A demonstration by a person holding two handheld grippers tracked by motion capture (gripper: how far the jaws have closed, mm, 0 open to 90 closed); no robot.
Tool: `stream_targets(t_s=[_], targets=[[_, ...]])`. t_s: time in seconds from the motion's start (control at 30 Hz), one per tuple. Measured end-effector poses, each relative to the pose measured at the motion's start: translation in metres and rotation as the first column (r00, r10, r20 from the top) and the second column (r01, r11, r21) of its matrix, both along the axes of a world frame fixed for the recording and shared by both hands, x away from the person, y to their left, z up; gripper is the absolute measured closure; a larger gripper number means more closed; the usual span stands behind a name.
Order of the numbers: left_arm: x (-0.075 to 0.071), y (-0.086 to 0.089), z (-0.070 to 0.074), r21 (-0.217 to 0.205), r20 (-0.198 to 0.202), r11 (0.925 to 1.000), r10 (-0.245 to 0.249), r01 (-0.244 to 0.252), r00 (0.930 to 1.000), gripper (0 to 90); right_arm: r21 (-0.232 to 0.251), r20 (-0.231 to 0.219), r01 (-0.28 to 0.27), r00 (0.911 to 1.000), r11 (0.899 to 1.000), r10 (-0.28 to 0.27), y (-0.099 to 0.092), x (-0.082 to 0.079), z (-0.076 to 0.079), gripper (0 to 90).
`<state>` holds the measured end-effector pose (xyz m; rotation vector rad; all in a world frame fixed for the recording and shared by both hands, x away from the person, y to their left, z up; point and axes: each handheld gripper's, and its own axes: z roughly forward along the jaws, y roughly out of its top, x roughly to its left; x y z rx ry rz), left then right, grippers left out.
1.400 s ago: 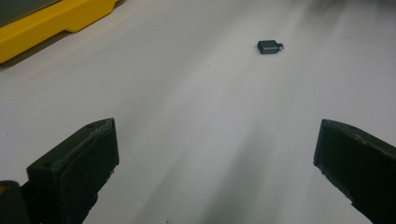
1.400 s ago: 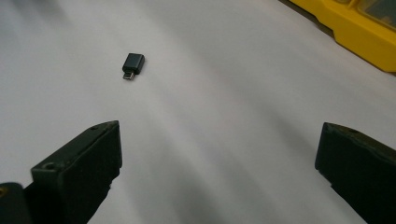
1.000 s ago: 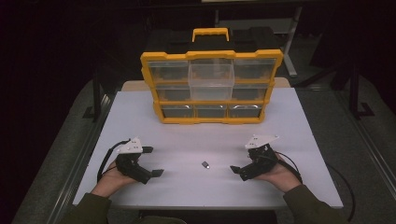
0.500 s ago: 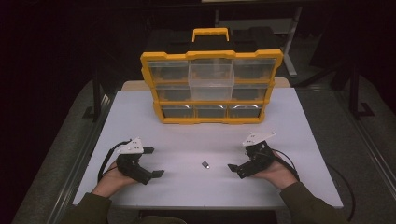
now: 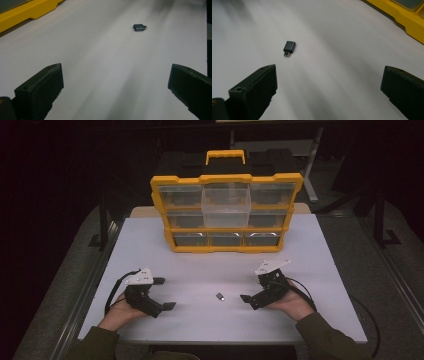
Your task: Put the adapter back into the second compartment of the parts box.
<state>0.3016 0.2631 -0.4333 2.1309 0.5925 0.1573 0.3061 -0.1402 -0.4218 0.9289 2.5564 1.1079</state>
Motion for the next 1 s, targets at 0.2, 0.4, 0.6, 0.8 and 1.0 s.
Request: stream_targets(t_s=[0.2,0.4,0.6,0.8,1.0], targets=[[0.0,0.0,0.0,-0.002,0.0,1.0,-0.004,0.004,1.0,0.0,0.001,-0.005,-0.006,1.0,1.0,0.006,0.005,0.002,0.002,0.0],[0.0,0.0,0.0,-0.004,-0.001,1.0,-0.004,0.004,1.0,0.0,-0.007,-0.004,-0.013,0.9999,1.0,0.013,0.009,0.005,0.003,0.0],[0.0,0.0,0.0,-0.006,-0.002,1.0,-0.005,0.005,1.0,0.0,-0.007,-0.008,-0.02,0.9998,1.0,0.02,0.014,0.007,0.004,0.0],[0.0,0.0,0.001,-0.006,-0.002,1.0,-0.005,0.005,1.0,0.0,-0.009,-0.015,-0.025,0.9996,1.0,0.024,0.019,0.01,0.005,0.0],[0.0,0.0,0.001,-0.006,-0.003,1.0,-0.006,0.006,1.0,0.0,-0.011,-0.009,-0.035,0.9993,0.999,0.035,0.027,0.014,0.007,0.0]])
